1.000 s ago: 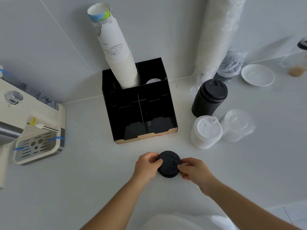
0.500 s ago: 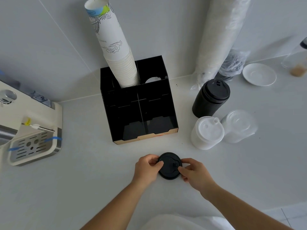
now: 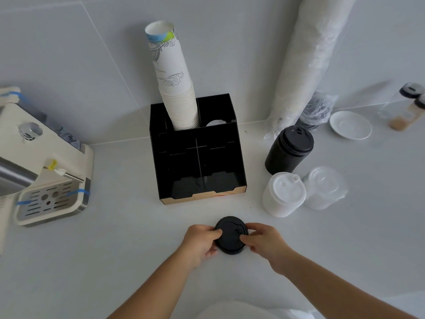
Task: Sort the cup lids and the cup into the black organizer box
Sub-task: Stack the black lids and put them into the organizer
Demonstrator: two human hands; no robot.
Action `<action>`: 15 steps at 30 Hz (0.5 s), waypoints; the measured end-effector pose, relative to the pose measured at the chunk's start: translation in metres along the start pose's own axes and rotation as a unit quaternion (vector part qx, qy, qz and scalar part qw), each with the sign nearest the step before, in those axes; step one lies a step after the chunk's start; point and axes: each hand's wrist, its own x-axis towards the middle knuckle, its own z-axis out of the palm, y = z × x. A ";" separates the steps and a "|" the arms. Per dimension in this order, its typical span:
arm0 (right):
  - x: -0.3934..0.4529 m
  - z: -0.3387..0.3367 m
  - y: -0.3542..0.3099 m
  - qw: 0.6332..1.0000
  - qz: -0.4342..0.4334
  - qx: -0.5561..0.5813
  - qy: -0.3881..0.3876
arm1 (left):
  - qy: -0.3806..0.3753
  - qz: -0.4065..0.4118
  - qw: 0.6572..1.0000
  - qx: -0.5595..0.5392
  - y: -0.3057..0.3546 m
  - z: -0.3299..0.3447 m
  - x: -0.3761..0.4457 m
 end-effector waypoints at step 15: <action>-0.036 0.016 -0.057 0.989 -0.140 0.024 -0.047 | 0.010 0.100 0.987 -0.126 -0.002 -0.039 -0.041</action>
